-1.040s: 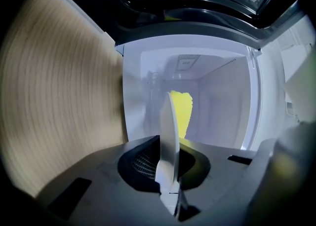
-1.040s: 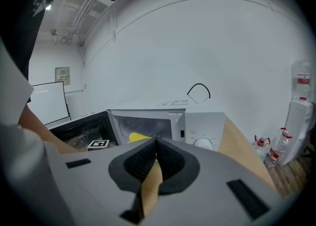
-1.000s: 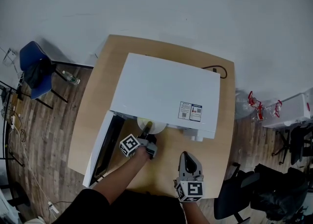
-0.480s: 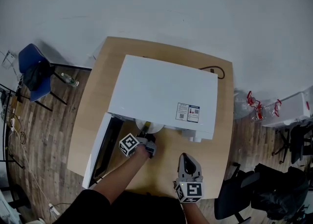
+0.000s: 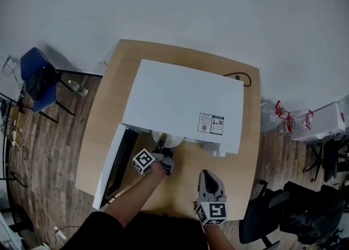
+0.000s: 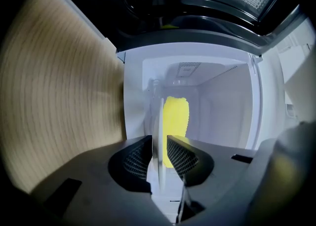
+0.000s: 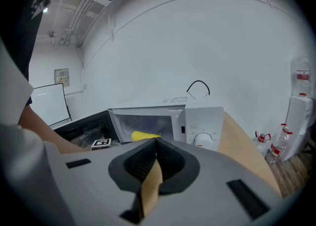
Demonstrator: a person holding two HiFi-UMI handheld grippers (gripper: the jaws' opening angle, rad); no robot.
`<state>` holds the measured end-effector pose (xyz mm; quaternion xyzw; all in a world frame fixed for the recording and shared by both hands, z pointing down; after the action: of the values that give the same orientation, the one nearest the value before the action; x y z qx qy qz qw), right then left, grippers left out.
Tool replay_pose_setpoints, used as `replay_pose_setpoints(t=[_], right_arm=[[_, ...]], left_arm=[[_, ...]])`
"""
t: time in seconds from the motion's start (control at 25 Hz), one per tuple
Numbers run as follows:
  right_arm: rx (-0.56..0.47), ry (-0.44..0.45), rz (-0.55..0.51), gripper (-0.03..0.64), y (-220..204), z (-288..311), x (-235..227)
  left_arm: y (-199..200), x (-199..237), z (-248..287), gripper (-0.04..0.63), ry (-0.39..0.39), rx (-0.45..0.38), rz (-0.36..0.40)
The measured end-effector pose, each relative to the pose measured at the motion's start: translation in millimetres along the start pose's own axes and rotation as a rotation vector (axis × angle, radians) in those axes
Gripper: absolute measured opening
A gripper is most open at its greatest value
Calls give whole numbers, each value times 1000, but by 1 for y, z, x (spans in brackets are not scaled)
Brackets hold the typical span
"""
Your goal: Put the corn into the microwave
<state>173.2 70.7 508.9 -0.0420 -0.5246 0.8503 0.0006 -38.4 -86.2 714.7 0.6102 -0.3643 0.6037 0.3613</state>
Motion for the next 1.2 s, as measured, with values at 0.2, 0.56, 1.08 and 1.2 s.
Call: replay_pose_setpoints(t=[0.2, 0.56, 1.08, 1.2], right_arm=[[-5, 9, -7, 60, 2, -3, 6], [-16, 31, -10, 60, 3, -9, 16], [-66, -16, -17, 60, 2, -25, 18], [-61, -19, -14, 60, 0, -27, 18]], left_arm=[[1, -2, -10, 153, 47, 14, 11], [-3, -11, -36, 169, 67, 90, 52], [-7, -19, -40, 32, 122, 151, 84], [-7, -19, -36, 29, 132, 146, 60]])
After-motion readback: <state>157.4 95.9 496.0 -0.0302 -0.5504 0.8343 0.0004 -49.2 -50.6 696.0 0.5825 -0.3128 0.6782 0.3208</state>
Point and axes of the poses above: the fingertips, and each gripper's own axes: z forward along the fingers, x to its left, y out of its top, the point moved 10 cm from there along -z, backward along the fingers, and after that the axes turned 8 degrees about -y, right-handed, at the moved point
